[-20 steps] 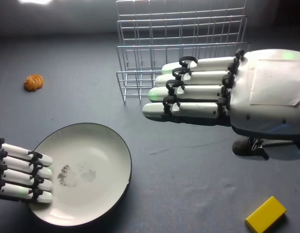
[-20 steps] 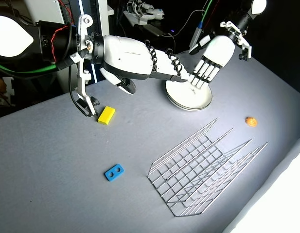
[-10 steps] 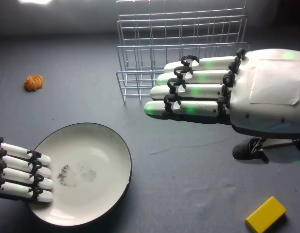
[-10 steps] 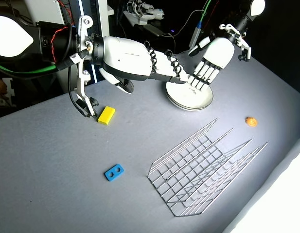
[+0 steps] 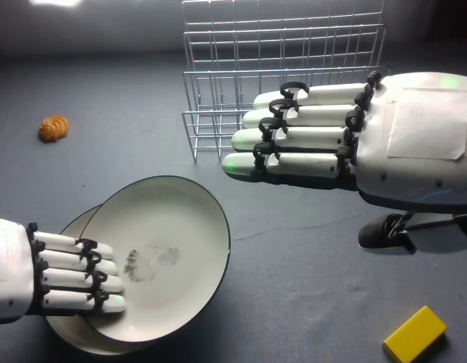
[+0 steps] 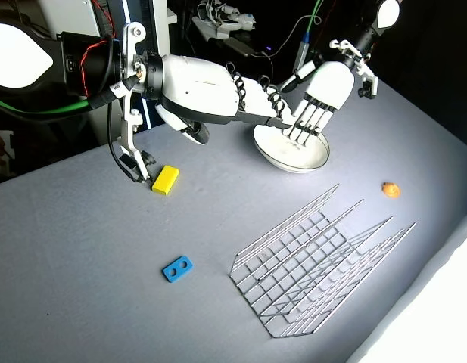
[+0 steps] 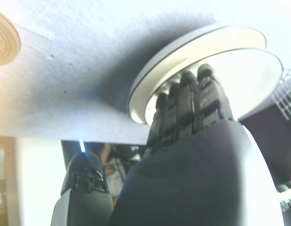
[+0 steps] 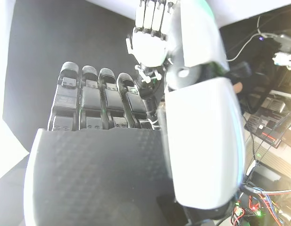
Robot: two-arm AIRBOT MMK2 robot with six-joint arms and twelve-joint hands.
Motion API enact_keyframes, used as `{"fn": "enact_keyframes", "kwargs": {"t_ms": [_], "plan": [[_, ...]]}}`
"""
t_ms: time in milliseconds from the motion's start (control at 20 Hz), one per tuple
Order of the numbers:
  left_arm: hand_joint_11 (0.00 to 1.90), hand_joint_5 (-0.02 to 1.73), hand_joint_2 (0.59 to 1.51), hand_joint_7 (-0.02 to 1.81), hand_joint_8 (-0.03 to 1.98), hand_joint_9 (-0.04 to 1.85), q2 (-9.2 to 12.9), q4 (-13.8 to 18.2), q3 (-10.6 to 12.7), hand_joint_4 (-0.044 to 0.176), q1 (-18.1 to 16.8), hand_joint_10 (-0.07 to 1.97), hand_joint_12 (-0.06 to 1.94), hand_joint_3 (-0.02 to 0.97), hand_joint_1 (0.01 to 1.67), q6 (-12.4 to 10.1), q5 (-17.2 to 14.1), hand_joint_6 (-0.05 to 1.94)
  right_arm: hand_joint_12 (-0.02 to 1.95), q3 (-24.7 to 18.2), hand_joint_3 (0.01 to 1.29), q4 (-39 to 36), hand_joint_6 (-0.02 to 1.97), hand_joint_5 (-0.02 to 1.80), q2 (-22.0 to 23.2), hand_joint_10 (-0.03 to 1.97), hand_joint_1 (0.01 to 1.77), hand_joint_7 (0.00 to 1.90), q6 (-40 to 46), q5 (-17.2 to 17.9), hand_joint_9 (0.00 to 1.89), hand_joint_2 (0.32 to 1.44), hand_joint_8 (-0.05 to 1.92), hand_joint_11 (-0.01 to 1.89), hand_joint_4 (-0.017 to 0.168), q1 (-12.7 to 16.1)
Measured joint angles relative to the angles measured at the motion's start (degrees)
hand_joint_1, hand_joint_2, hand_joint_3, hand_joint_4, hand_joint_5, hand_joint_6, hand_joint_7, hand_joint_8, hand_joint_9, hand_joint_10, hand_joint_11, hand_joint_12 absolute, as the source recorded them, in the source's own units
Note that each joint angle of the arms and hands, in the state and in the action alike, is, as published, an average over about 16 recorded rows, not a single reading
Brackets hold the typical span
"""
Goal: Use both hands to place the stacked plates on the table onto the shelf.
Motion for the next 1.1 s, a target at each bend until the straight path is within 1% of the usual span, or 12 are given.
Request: {"fn": "enact_keyframes", "kwargs": {"t_ms": [300,600,800,1100], "plan": [[0.02,0.09,1.146,0.06,-0.01,0.05,-0.2,-4.1,-3.8,-0.002,-1.2,0.01,0.00,0.008,0.02,0.0,3.6,-0.01,0.03,0.5,0.02,0.2,0.02,0.01,-2.2,0.00,1.24,0.01,-1.8,-0.3,0.01,0.98,0.01,0.03,0.006,-0.1],[0.02,0.10,1.150,0.07,0.00,0.05,-0.5,-7.8,-6.4,-0.002,-2.7,0.01,0.00,0.008,0.02,0.0,6.7,0.00,0.09,1.7,0.02,3.2,0.02,0.02,-7.2,0.00,1.23,0.01,-10.0,-1.3,0.02,0.98,0.01,0.03,0.006,-1.1],[0.02,0.10,1.153,0.07,0.00,0.05,-0.6,-9.4,-7.4,-0.001,-3.3,0.01,0.00,0.008,0.02,0.1,8.2,0.00,0.15,3.2,0.02,5.8,0.02,0.04,-11.7,0.00,1.22,0.02,-17.3,-1.9,0.03,0.98,0.01,0.03,0.006,-2.1],[0.02,0.11,1.157,0.07,0.00,0.06,-0.9,-10.2,-7.6,0.000,-3.6,0.01,0.00,0.007,0.02,0.1,8.8,0.00,0.30,6.8,0.02,11.6,0.02,0.08,-18.6,0.00,1.21,0.06,-29.7,-3.4,0.06,1.00,0.01,0.02,0.006,-3.7]]}}
